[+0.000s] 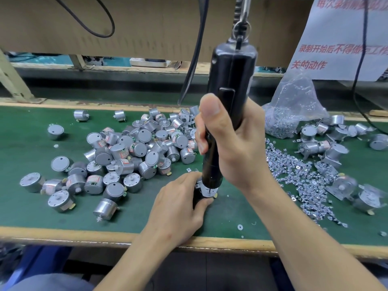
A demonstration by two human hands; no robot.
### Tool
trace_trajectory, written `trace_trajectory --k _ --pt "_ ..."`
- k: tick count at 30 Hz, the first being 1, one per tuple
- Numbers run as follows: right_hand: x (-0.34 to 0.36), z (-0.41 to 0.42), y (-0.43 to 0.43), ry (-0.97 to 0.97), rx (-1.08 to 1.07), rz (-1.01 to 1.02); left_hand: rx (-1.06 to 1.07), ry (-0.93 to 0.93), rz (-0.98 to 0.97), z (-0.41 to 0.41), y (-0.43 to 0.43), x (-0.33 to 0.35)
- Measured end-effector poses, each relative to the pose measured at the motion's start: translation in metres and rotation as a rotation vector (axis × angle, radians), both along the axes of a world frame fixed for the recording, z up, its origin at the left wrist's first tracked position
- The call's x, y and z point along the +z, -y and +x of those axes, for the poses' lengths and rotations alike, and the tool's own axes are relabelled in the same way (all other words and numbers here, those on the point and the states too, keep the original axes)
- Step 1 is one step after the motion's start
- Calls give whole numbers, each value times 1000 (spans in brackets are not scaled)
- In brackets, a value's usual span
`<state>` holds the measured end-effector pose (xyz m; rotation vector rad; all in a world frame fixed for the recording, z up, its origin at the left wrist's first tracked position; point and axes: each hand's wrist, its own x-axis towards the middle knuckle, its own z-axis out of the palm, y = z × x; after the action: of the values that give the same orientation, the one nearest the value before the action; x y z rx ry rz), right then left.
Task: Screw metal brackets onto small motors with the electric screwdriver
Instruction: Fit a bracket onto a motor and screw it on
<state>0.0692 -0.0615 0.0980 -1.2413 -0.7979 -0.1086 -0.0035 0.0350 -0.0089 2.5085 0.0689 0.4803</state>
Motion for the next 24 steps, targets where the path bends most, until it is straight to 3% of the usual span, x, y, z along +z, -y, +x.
trace_trajectory --k 19,24 --pt "-3 0 0 -7 -222 19 29 -28 31 1 2 1" --pt "-41 -7 13 -80 -241 -256 15 -22 23 -2 2 3"
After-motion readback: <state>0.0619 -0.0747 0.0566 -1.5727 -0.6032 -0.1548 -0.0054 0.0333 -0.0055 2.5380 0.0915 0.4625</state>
